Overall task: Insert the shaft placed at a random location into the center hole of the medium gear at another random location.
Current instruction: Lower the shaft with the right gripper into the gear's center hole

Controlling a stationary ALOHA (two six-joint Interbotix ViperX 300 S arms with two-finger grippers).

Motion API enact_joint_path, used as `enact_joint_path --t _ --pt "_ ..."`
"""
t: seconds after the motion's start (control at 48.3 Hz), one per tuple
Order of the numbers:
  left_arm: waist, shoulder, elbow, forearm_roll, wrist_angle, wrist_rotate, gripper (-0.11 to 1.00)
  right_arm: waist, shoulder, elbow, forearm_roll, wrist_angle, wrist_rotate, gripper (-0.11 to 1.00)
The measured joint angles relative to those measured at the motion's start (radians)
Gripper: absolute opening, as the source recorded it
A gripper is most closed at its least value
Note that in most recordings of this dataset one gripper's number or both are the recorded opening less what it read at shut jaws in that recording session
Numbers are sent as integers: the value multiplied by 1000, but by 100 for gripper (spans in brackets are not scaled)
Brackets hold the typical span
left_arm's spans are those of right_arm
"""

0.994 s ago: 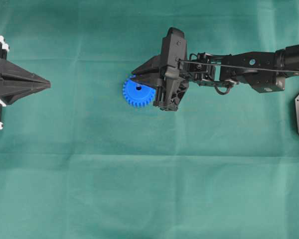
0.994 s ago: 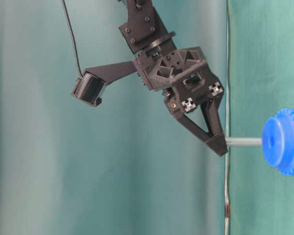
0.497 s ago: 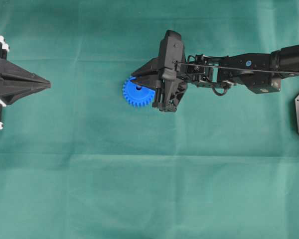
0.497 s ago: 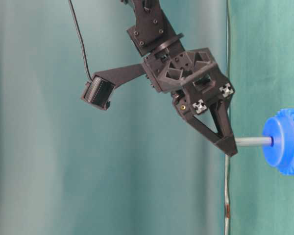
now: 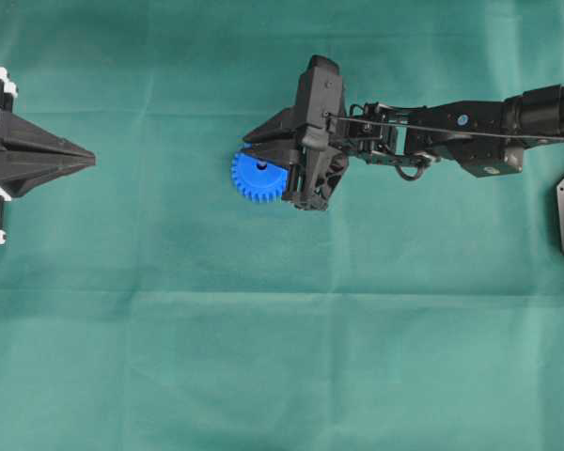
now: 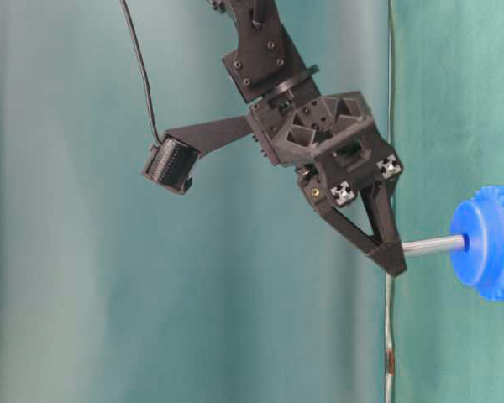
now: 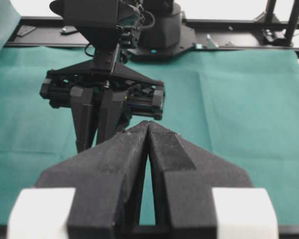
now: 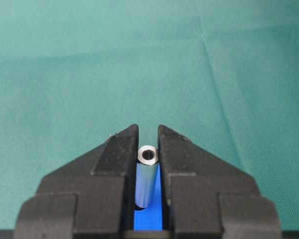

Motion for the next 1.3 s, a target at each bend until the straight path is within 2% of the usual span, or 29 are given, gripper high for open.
enact_joint_path --t 0.787,1.304 --pt "0 0 2 -2 5 0 0 9 -37 15 2 5 0 12" --pt "-2 0 2 -2 6 0 0 6 12 17 2 2 0 12"
